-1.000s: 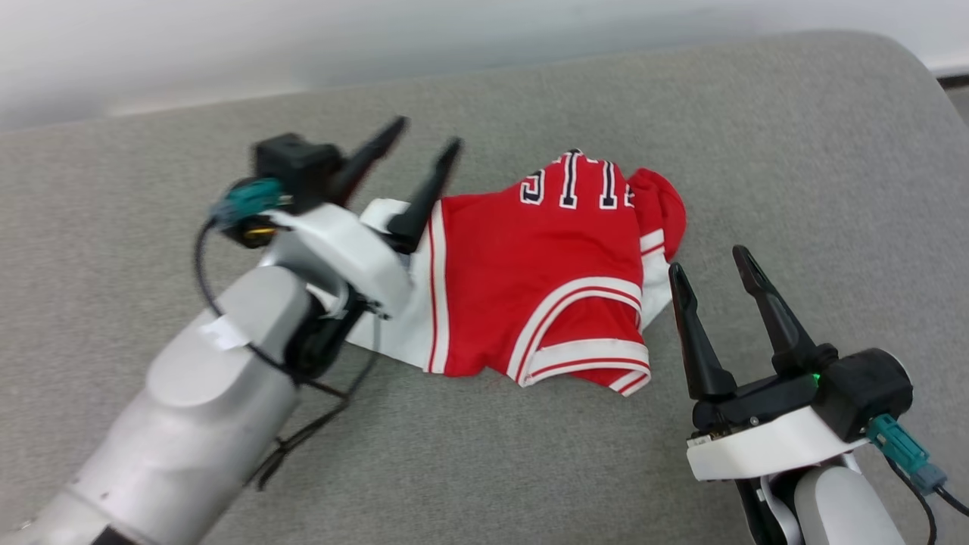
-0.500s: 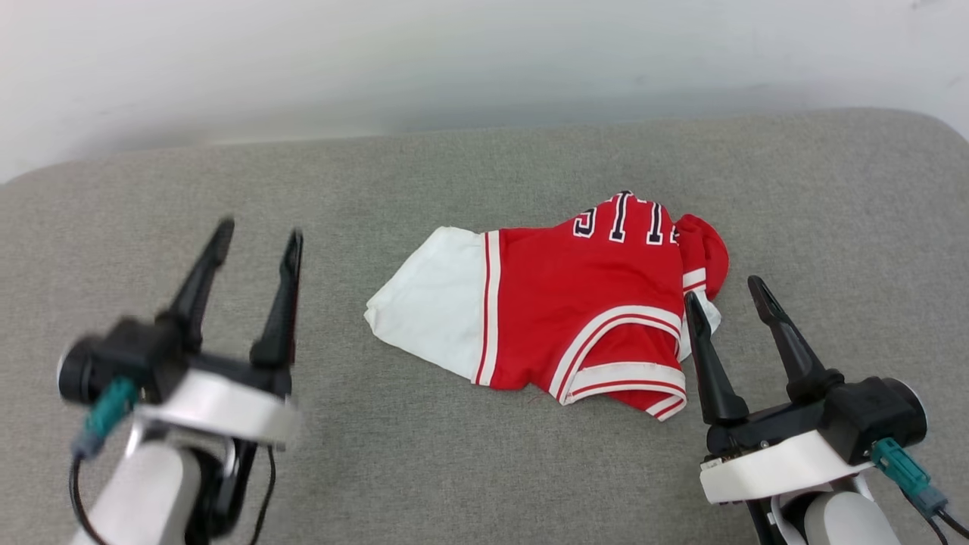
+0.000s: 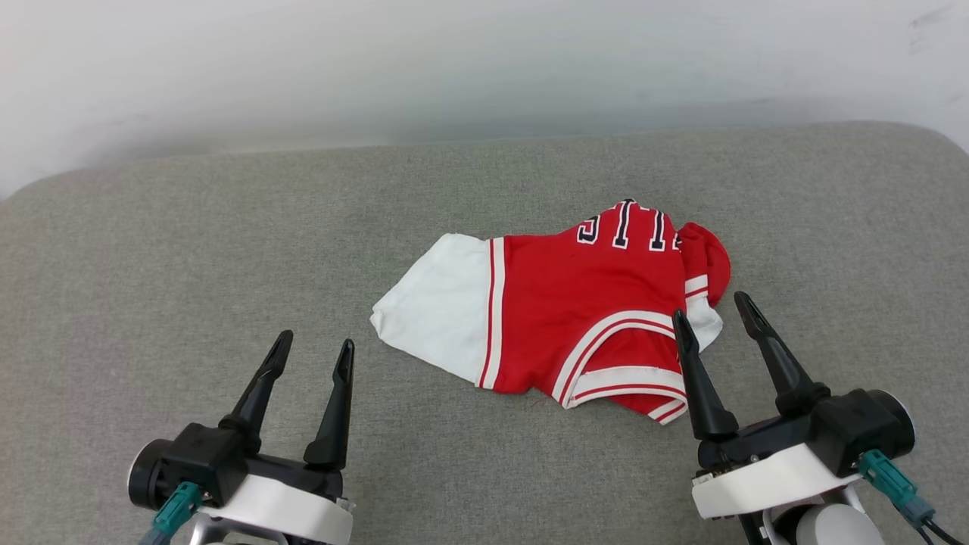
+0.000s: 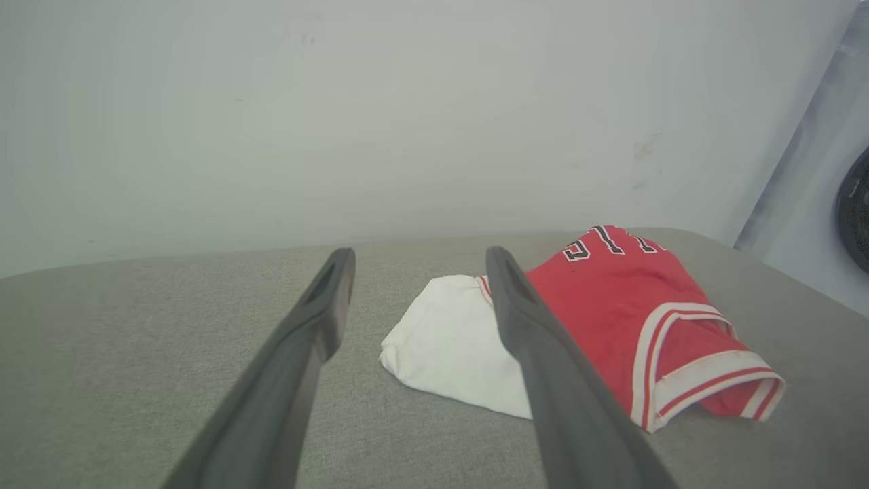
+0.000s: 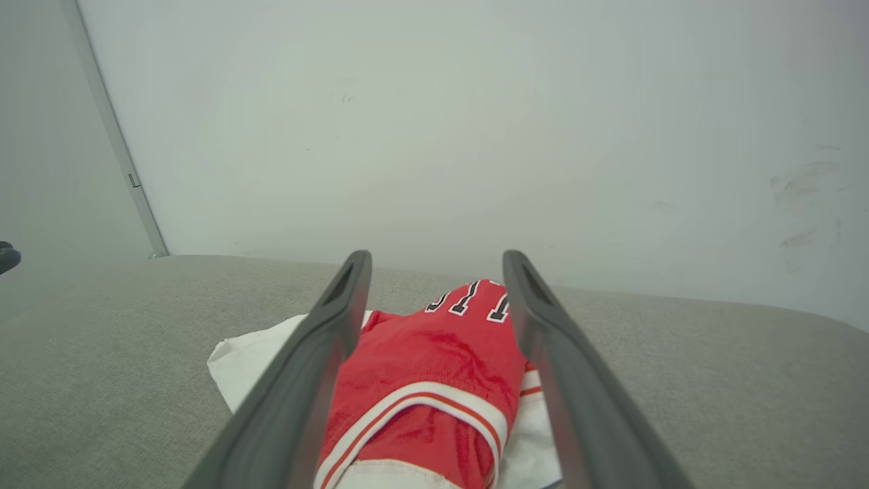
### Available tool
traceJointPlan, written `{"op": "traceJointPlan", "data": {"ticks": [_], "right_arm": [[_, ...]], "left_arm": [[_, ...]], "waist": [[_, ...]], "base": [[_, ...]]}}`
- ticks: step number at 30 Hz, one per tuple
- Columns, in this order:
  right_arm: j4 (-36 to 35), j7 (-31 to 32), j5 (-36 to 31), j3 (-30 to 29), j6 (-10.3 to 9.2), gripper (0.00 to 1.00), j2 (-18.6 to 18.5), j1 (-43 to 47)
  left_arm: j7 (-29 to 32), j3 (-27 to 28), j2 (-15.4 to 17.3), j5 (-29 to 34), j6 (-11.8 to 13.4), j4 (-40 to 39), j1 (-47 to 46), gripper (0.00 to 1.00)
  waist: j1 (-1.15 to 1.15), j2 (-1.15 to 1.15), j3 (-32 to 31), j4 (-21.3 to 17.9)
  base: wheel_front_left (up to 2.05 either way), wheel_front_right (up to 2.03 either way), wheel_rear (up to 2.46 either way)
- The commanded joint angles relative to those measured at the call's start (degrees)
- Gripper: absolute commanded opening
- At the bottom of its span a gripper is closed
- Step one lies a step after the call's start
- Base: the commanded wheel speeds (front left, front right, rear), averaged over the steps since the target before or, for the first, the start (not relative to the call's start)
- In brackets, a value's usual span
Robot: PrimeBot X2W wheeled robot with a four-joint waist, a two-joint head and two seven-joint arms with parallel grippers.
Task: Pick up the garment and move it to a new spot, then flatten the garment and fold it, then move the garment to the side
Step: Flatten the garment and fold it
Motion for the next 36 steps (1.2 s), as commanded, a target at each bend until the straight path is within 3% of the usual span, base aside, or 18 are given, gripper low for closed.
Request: {"op": "traceJointPlan", "data": {"ticks": [1,7,10,14,19,21,26,30,36], "right_arm": [[-0.1,-0.1,0.4,0.1,-0.04,1.00,0.0,0.5],[-0.7,-0.1,0.5,0.0,-0.04,1.00,0.0,-0.6],[-1.3,-0.1,0.5,-0.1,-0.04,1.00,0.0,-1.2],[-1.8,-0.1,0.6,0.4,-0.04,1.00,0.0,-2.3],[-2.0,-0.1,1.6,1.2,-0.04,1.00,0.0,-3.7],[-2.0,-0.1,2.0,1.7,-0.04,1.00,0.0,-4.3],[-2.0,-0.1,3.1,2.4,-0.04,1.00,0.0,-5.4],[-2.1,-0.1,3.9,2.7,-0.04,1.00,0.0,-6.0],[-2.4,-0.1,4.2,2.5,-0.04,1.00,0.0,-6.5]], "left_arm": [[-0.1,0.3,0.0,0.8,-0.2,0.2,0.4,1.00],[0.0,0.0,0.3,3.4,-1.7,3.5,-2.4,1.00],[3.3,-1.9,1.7,3.9,-2.9,5.5,-6.4,1.00],[13.4,-5.2,3.9,1.4,-4.3,7.6,-13.8,1.00],[33.9,-8.6,7.1,-8.2,-4.8,10.3,-24.3,1.00],[42.9,-11.0,10.0,-11.9,-4.9,10.7,-28.5,1.00],[56.9,-11.9,14.0,-17.5,-4.8,14.0,-34.5,1.00],[62.0,-11.6,15.4,-19.7,-4.6,16.2,-36.1,1.00],[62.4,-13.0,15.7,-18.9,-4.2,19.0,-34.0,1.00]], "waist": [[0.01,0.00,0.1,-0.1],[0.01,0.00,2.3,-1.1],[0.01,0.00,4.0,-1.8],[0.01,0.00,7.0,-2.7],[0.01,0.00,10.1,-3.8],[0.01,0.00,11.3,-4.4],[0.01,0.00,13.7,-5.9],[0.01,0.00,14.9,-6.8],[0.01,0.00,16.1,-7.0]], "base": [[0.00,0.00,0.00],[0.00,0.00,0.00],[0.00,0.00,0.00],[0.00,0.00,0.00],[0.00,0.00,0.00],[0.00,0.00,0.00],[0.00,0.00,0.00],[0.00,0.00,0.00],[0.00,0.00,0.00]]}}
